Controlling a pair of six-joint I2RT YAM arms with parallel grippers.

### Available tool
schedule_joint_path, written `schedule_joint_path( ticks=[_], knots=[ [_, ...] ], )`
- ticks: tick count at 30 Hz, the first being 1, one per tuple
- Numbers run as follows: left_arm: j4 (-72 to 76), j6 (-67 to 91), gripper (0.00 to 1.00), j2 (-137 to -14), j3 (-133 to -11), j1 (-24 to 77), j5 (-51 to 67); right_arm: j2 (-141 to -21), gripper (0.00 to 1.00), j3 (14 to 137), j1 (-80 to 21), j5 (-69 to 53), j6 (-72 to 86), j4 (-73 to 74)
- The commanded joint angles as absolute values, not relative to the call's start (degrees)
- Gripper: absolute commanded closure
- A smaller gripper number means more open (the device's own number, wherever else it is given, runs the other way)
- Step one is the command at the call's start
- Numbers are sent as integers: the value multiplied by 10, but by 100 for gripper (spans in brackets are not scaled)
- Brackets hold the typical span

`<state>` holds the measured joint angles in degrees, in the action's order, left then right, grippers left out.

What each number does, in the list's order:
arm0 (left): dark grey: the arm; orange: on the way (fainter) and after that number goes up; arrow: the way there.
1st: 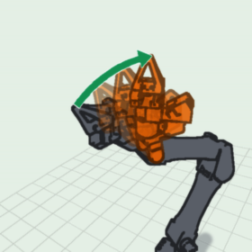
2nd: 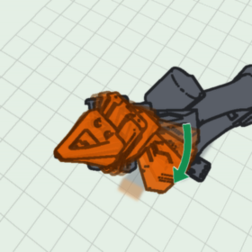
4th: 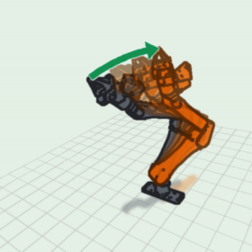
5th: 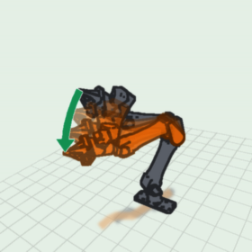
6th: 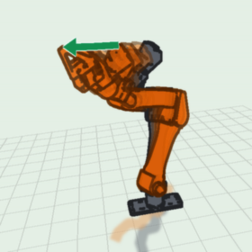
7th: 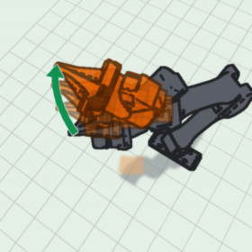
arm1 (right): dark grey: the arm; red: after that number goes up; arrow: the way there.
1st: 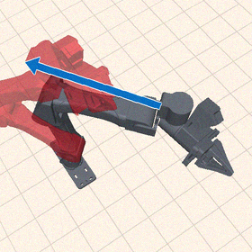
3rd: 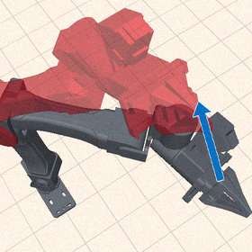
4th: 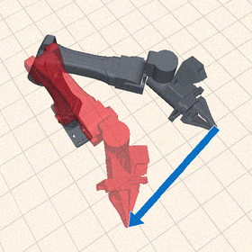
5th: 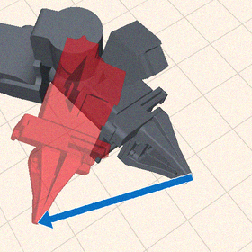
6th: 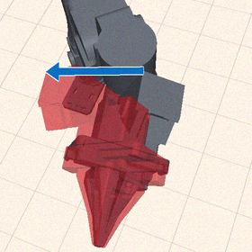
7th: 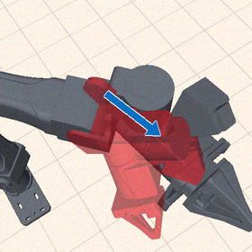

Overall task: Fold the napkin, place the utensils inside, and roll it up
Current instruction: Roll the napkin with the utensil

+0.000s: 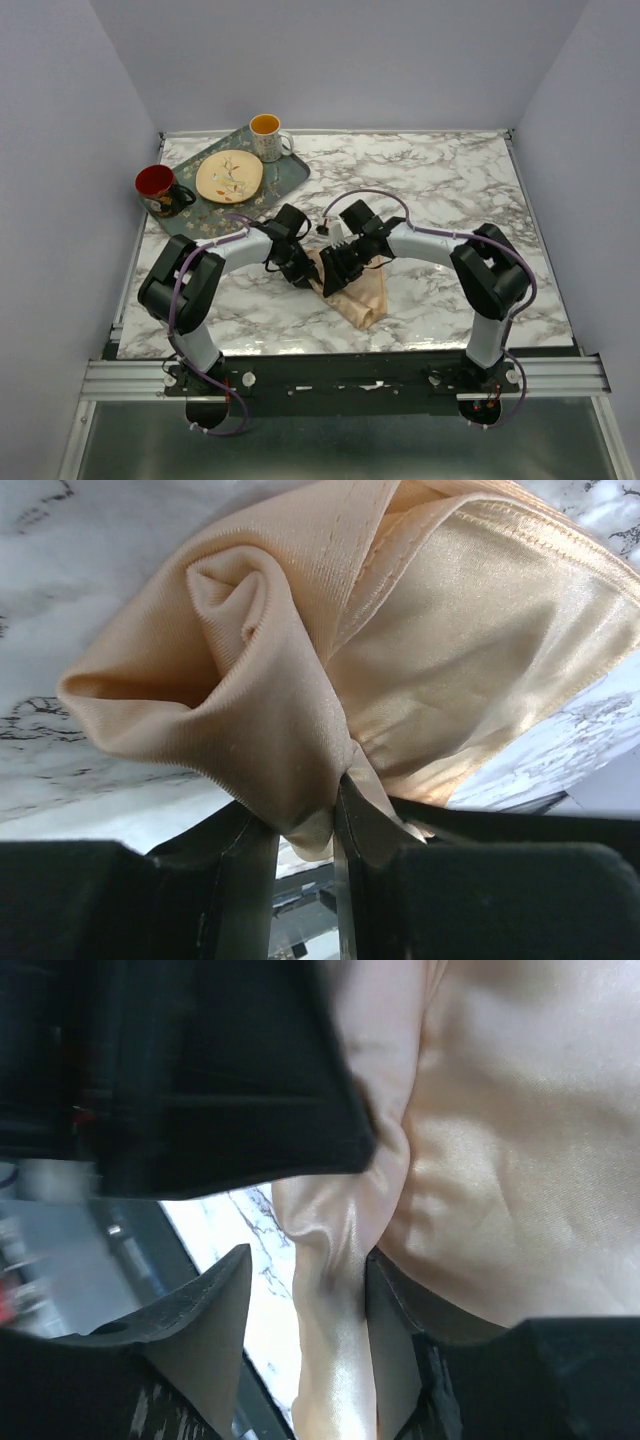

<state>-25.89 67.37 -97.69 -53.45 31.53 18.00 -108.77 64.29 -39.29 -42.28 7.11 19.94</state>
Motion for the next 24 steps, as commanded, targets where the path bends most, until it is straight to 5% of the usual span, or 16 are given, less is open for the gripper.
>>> schedule_joint_path(
  ticks=[1, 10, 24],
  knots=[
    [-306, 704, 100, -990, -541, 328, 163, -1016, 43, 669, -450, -176, 71, 279],
    [-327, 743, 100, -969, -551, 331, 186, -969, 31, 613, -589, 149, 119, 240],
    [-335, 770, 100, -962, -561, 331, 206, -1011, 32, 595, -678, 314, 119, 204]
  ],
)
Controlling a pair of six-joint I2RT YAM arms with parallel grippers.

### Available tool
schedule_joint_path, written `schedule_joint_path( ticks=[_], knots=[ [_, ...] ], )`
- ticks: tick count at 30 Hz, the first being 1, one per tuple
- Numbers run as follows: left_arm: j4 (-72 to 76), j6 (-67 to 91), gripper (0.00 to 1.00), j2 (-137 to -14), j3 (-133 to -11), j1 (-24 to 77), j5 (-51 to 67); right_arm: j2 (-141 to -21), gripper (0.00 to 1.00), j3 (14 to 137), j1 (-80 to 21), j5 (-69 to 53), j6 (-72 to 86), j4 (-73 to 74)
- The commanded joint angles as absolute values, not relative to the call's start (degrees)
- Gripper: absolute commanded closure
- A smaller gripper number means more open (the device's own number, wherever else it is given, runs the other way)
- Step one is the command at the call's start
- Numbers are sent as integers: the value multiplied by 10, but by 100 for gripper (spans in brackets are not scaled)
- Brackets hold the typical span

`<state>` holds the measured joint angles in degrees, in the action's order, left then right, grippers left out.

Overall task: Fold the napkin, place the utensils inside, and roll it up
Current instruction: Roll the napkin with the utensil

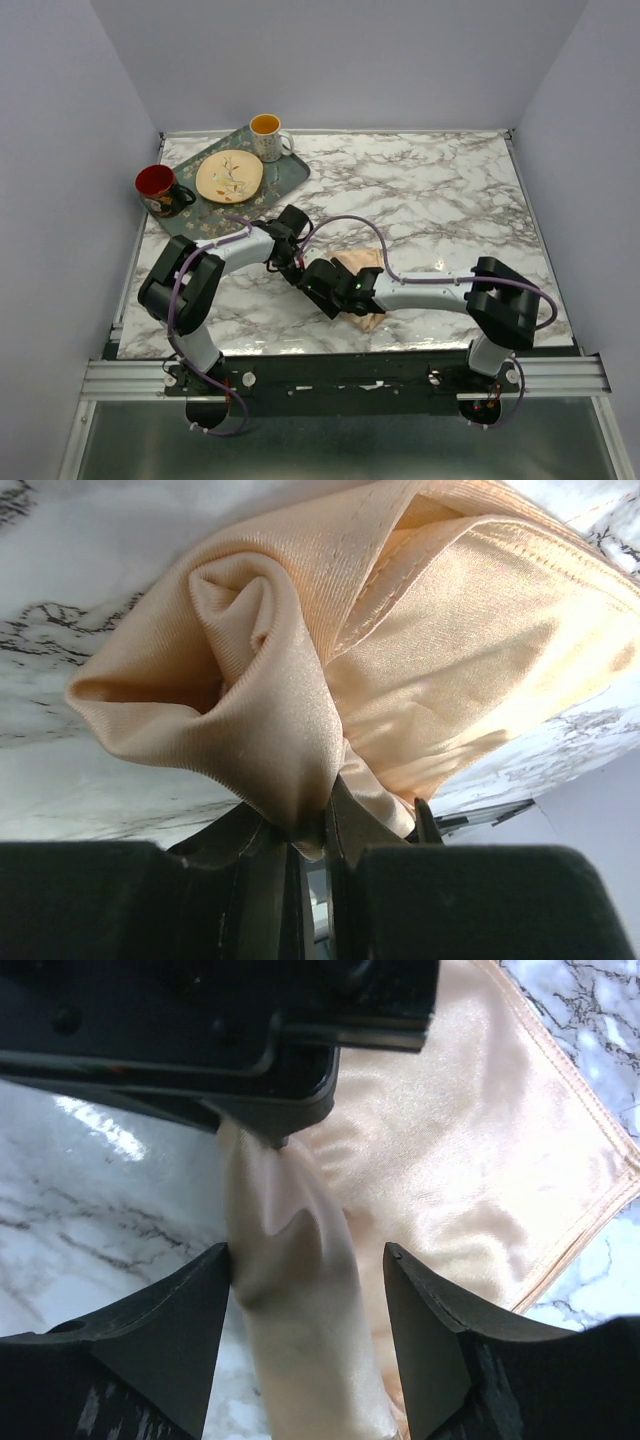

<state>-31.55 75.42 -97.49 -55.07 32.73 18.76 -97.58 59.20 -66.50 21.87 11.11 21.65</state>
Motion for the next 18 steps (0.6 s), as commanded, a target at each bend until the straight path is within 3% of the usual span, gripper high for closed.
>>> schedule_joint_path(
  ticks=[1, 11, 14, 15, 18],
  knots=[
    [-335, 773, 100, -962, -562, 330, 209, -1021, 32, 596, -685, 325, 115, 204],
    [-334, 787, 100, -952, -562, 329, 237, -1046, 39, 606, -704, 359, 117, 200],
    [-333, 792, 100, -942, -557, 326, 244, -1053, 46, 601, -704, 370, 117, 200],
    [-332, 795, 100, -941, -556, 326, 249, -1058, 54, 600, -705, 379, 117, 201],
    [-334, 798, 100, -936, -557, 325, 254, -1069, 67, 602, -708, 398, 115, 204]
  ],
)
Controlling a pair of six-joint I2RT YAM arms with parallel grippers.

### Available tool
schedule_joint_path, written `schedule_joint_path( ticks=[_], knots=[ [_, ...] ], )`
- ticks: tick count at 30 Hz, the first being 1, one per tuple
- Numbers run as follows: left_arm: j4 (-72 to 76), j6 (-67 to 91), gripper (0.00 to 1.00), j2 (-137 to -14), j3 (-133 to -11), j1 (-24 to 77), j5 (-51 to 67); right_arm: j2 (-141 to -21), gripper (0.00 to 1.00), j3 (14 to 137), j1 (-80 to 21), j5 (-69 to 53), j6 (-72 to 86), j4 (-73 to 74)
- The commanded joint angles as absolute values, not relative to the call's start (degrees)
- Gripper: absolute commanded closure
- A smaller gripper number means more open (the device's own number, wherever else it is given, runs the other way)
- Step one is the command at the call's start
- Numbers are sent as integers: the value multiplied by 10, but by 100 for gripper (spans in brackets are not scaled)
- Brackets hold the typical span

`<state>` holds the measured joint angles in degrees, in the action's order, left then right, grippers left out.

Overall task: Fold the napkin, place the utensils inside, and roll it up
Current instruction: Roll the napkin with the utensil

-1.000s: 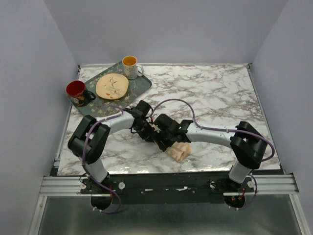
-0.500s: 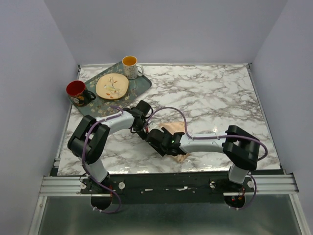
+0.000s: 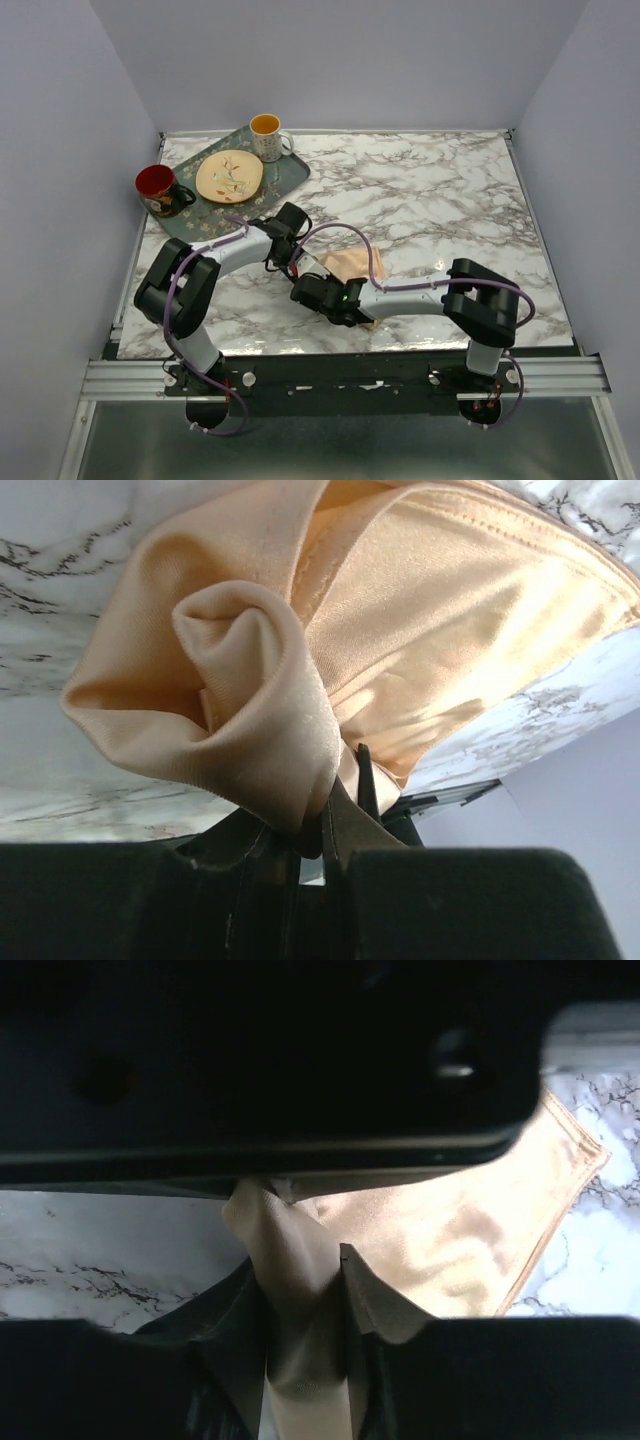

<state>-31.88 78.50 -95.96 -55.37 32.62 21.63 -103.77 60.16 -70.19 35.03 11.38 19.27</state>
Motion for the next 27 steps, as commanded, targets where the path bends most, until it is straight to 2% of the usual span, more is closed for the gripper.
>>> schedule_joint_path(
  ticks=[1, 5, 8, 11, 13, 14, 16, 21, 25, 27],
  knots=[
    [-334, 800, 100, -934, -558, 324, 255, -1076, 68, 604, -709, 402, 112, 204],
    [-332, 799, 100, -937, -558, 323, 253, -1081, 79, 613, -715, 416, 109, 209],
    [-329, 795, 100, -943, -558, 323, 253, -1078, 97, 612, -714, 409, 105, 206],
    [-322, 774, 100, -947, -556, 315, 251, -1074, 100, 605, -713, 377, 98, 192],
    [-316, 761, 86, -941, -554, 304, 249, -1069, 99, 597, -706, 339, 95, 178],
    [-316, 752, 65, -936, -554, 300, 234, -1065, 99, 586, -702, 323, 94, 171],
    [-316, 725, 52, -918, -554, 287, 220, -1054, 100, 577, -692, 279, 89, 154],
    [-314, 671, 8, -882, -537, 242, 214, -1026, 100, 546, -652, 173, 72, 123],
    [-320, 643, 1, -839, -523, 219, 205, -1020, 99, 538, -611, 65, 51, 113],
    [-322, 630, 1, -824, -507, 195, 200, -1022, 100, 538, -596, 23, 47, 112]
  ],
)
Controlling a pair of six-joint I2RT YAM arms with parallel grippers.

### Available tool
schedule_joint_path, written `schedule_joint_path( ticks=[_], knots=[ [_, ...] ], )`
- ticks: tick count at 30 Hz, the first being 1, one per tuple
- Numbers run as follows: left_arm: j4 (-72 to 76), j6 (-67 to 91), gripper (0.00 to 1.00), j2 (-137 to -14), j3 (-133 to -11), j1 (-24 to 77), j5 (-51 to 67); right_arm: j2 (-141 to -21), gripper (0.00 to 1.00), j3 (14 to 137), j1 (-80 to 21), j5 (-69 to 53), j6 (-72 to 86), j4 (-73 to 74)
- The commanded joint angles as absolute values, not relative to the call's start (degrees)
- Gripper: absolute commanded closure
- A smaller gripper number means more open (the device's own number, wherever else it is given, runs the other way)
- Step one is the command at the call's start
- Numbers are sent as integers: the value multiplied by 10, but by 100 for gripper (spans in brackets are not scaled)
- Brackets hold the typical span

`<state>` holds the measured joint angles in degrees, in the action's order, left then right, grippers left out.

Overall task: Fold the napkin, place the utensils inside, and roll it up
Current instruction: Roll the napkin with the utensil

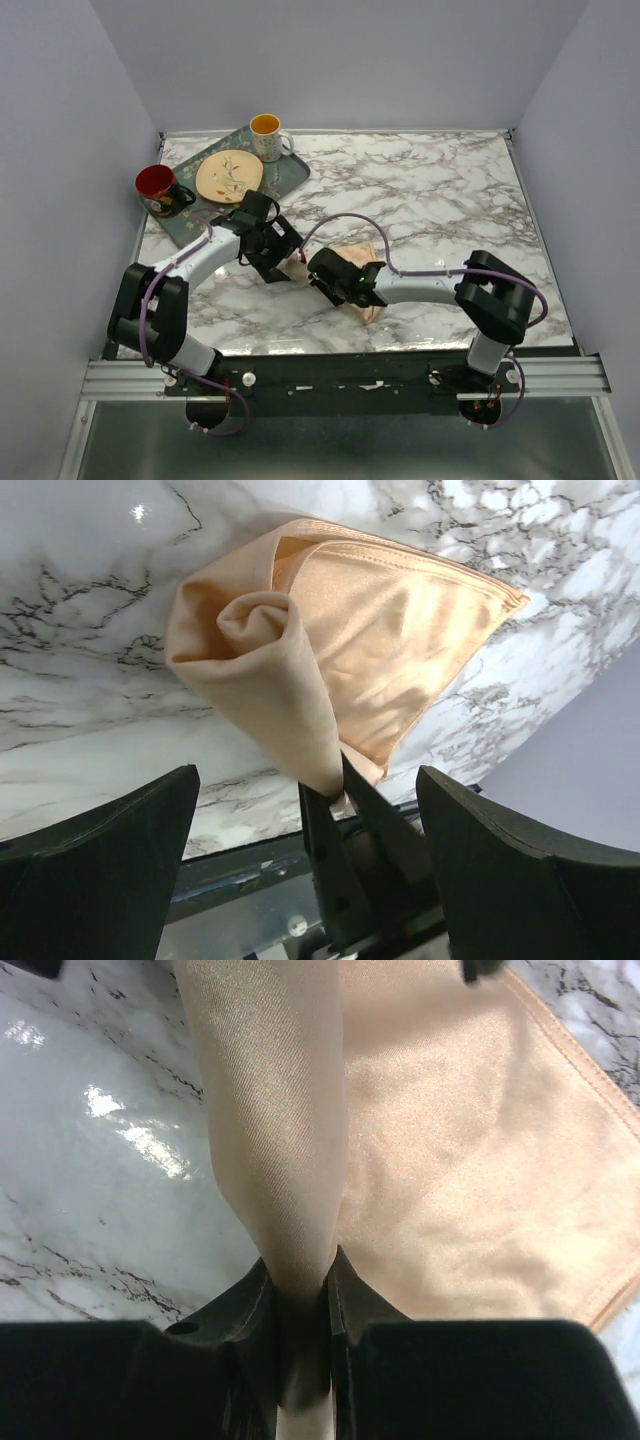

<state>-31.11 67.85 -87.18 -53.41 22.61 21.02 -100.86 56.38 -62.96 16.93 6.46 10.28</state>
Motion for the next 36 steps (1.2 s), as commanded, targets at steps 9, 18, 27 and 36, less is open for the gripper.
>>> schedule_joint_path(
  ticks=[9, 18, 27, 36],
  knots=[
    [-315, 550, 1, -763, -476, 114, 163, -1055, 99, 546, -511, -225, 24, 105],
    [-277, 538, 6, -717, -429, 139, 203, -1184, 99, 631, -430, -518, -17, 185],
    [-298, 550, 8, -668, -406, 179, 170, -1225, 100, 658, -406, -515, 19, 190],
    [-338, 545, 18, -663, -407, 185, 155, -1224, 99, 686, -405, -432, 19, 231]
  ],
)
